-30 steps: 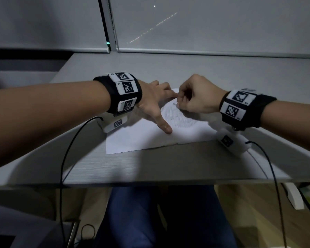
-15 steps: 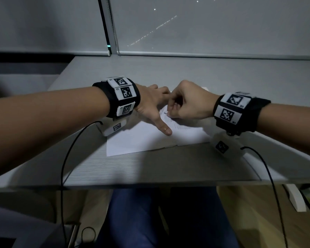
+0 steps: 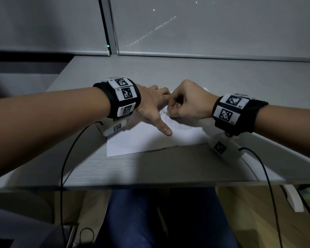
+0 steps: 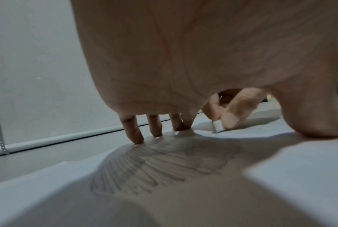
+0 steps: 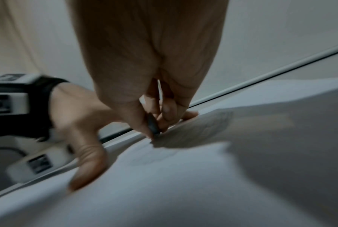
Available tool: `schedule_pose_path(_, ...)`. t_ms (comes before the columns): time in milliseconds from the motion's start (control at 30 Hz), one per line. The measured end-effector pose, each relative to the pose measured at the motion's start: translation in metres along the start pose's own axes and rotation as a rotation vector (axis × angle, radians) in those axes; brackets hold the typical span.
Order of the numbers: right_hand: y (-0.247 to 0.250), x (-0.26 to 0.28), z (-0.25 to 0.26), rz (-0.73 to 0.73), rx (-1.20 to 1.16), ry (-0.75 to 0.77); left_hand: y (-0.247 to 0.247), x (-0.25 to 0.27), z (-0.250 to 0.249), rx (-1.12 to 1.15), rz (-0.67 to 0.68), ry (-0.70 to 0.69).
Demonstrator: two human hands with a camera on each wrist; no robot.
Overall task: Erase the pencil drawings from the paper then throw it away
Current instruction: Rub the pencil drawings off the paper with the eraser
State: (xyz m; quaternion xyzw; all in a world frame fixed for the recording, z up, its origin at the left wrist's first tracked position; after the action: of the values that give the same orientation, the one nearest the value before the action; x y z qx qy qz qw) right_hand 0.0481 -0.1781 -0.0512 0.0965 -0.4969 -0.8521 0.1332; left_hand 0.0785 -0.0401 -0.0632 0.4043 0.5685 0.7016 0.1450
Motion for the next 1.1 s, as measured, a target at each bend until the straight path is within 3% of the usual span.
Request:
schedule_pose_path(167,0.016,-0.013,-0.02,-0.141,0.075,-0.12,0.001,0.0,0.0,0.015,0.018,0.007)
schedule_pose_path(400,-0.003,0.006,0.006,0.044,0.003,0.059,0.002,0.001,-0.003,0.004,0.013,-0.002)
schedule_pose_path(600,0.021,-0.014,-0.027,-0.099,0.078,-0.104,0.005,0.002,-0.004,0.023,0.049,0.021)
schedule_pose_path(700,0.019,-0.005,-0.025,-0.084,0.061,-0.069,0.009,0.0,-0.007,0.003,0.068,0.031)
schedule_pose_path(833,0.013,0.007,-0.023,0.043,-0.031,-0.013,0.015,-0.002,-0.012,-0.044,0.091,0.034)
schedule_pose_path(1000,0.028,-0.01,-0.047,-0.081,0.018,-0.108,0.02,-0.006,-0.018,-0.054,0.126,0.052)
schedule_pose_path(1100,0.023,-0.001,-0.038,-0.062,0.016,-0.062,0.022,-0.006,-0.018,-0.058,0.126,0.065)
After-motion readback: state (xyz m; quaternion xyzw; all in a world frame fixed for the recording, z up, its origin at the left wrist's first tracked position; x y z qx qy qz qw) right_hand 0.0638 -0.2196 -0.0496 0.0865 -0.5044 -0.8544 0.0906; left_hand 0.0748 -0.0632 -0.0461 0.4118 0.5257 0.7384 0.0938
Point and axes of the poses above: each hand's wrist, its own x-axis away from the middle knuckle, its own y-axis out of the back of the hand, z = x × y, the point moved 4 cm from there along -x, towards the middle knuckle, and after that the axes turned 5 degrees about -y, right-handed, at the moved point
